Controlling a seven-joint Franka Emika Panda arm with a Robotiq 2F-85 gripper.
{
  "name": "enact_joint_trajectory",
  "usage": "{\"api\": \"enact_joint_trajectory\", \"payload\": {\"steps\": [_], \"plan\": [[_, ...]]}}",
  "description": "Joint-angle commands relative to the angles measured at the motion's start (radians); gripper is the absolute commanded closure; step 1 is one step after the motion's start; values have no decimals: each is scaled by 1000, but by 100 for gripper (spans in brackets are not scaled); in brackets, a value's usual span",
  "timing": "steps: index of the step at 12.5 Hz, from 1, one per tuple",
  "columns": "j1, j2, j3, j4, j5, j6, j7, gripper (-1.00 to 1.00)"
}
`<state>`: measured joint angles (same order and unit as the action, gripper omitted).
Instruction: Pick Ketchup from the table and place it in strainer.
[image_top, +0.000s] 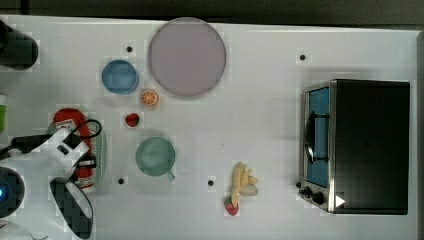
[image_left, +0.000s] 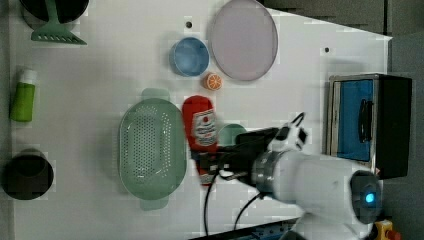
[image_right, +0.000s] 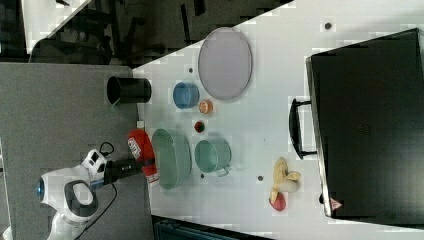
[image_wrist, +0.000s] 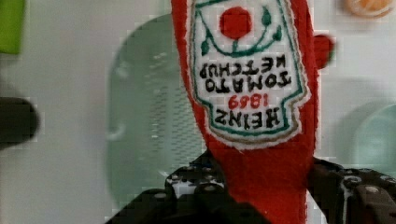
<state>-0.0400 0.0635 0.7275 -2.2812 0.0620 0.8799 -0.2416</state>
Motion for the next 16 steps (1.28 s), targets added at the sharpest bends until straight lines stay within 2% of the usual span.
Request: {"api": "enact_joint_trajectory", "payload": {"steps": [1, 6, 7, 11, 13, 16], "plan": [[5, 99, 0, 14, 9, 116, 197, -9], [44, 280, -1, 12, -11, 305, 259, -9], [47, 305, -4, 12, -17, 336, 259, -18], [42, 316, -9, 16, -18, 355, 259, -100], [22, 262, -19, 15, -7, 334, 271, -100], [-63, 148, -26, 16, -4, 251, 275, -100]]}}
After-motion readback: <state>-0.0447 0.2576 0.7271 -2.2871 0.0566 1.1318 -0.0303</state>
